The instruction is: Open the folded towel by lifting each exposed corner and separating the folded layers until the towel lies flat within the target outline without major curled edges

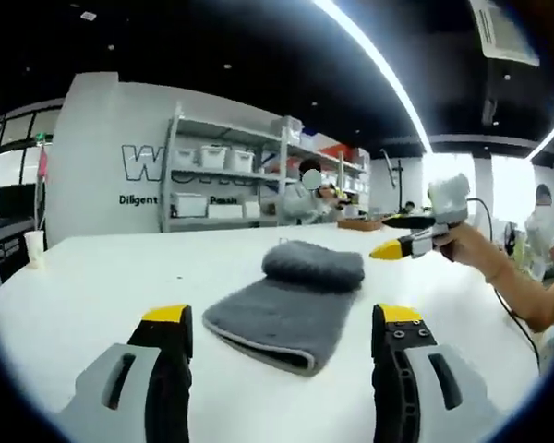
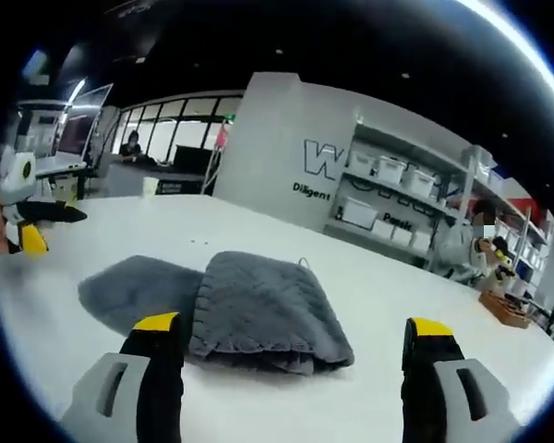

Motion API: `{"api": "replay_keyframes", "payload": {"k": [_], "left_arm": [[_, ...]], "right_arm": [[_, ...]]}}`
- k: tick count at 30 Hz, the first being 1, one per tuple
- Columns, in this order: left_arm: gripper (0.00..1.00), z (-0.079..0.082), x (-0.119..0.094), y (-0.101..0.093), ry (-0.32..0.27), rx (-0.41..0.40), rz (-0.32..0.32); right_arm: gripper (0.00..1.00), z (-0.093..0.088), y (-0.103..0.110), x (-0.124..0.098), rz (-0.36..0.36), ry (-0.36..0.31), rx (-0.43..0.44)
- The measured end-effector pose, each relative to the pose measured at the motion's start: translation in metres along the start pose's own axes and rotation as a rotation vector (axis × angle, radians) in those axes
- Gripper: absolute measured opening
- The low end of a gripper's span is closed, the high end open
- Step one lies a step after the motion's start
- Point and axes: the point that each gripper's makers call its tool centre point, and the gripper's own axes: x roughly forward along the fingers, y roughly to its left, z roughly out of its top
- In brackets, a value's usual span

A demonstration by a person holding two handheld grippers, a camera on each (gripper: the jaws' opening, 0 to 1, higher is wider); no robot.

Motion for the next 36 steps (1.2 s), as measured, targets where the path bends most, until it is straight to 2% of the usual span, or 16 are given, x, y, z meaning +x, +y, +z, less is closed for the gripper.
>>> {"api": "replay_keyframes", "payload": {"k": [2, 4, 7, 9, 11, 13, 16, 18, 20, 23, 30, 33, 35, 36], "left_arm": [[0.66, -0.014, -0.001, -0.006, 0.058, 0.045, -0.016], [0.66, -0.021, 0.002, -0.011, 0.071, 0.065, -0.016], [0.59, -0.034, 0.005, -0.015, 0.123, 0.065, -0.025], [0.53, -0.039, 0.007, -0.017, 0.138, 0.05, -0.023], [0.46, -0.044, 0.009, -0.022, 0.148, 0.034, -0.05], [0.45, -0.047, 0.011, -0.025, 0.158, 0.015, -0.06], [0.44, -0.056, 0.015, -0.026, 0.204, -0.003, -0.062], [0.39, -0.059, 0.016, -0.026, 0.217, -0.026, -0.075], [0.33, -0.059, 0.018, -0.028, 0.211, -0.066, -0.088], [0.31, -0.059, 0.02, -0.028, 0.207, -0.097, -0.101], [0.13, -0.061, 0.029, -0.039, 0.207, -0.098, -0.167], [0.05, -0.065, 0.03, -0.04, 0.224, -0.047, -0.161], [0.04, -0.064, 0.03, -0.038, 0.22, -0.066, -0.165], [0.03, -0.064, 0.03, -0.037, 0.219, -0.103, -0.165]], "right_arm": [[0.99, 0.001, -0.001, -0.001, -0.005, -0.005, 0.002], [0.99, 0.002, -0.002, -0.001, -0.006, -0.008, 0.003], [0.99, 0.003, -0.002, -0.002, -0.008, -0.011, 0.001], [0.99, 0.004, -0.002, -0.002, -0.009, -0.011, 0.0], [0.99, 0.004, -0.002, -0.003, -0.011, -0.011, -0.001], [0.99, 0.004, -0.003, -0.003, -0.012, -0.013, 0.001], [0.98, 0.005, -0.004, -0.004, -0.013, -0.015, 0.006], [0.98, 0.004, -0.004, -0.004, -0.013, -0.013, 0.006], [0.98, 0.004, -0.003, -0.004, -0.01, -0.01, 0.002], [0.98, 0.004, -0.002, -0.005, -0.007, -0.01, 0.002], [0.99, 0.002, 0.004, -0.003, 0.011, 0.001, 0.0], [0.99, 0.0, 0.005, -0.002, 0.014, 0.007, -0.002], [0.99, 0.0, 0.005, -0.002, 0.017, 0.011, -0.004], [0.99, -0.001, 0.006, -0.001, 0.02, 0.013, -0.003]]}}
